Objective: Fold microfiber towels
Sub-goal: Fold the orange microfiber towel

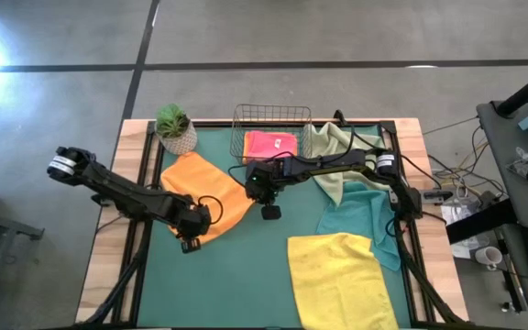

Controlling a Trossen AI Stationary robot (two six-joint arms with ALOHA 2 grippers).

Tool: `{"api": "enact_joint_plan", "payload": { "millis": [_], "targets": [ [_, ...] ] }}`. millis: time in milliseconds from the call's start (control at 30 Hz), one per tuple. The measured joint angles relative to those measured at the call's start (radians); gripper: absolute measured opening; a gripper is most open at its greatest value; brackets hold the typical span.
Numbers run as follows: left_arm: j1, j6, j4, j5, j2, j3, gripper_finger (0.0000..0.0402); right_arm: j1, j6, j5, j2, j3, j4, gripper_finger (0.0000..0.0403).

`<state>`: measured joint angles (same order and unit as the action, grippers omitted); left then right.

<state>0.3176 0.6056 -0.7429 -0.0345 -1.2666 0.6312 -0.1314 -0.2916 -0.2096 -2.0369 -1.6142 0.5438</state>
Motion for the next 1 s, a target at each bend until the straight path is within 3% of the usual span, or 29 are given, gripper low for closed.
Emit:
{"api": "enact_joint_plan", "payload": {
  "millis": [267, 600, 1000],
  "targets": [
    [-0.023, 0.087, 0.001, -0.027, -0.054, 0.0, 0.0092, 0.0, 0.0, -0.01, 0.0, 0.0, 0.001, 0.0008],
    [-0.023, 0.068, 0.018, -0.024, -0.047, 0.0, 0.0087, 0.0, 0.0, -0.01, 0.0, 0.0, 0.001, 0.0008],
    [-0.023, 0.035, 0.028, -0.019, -0.055, -0.002, 0.0005, 0.0, 0.001, -0.01, 0.0, 0.0, 0.002, 0.0008]
  ]
}}
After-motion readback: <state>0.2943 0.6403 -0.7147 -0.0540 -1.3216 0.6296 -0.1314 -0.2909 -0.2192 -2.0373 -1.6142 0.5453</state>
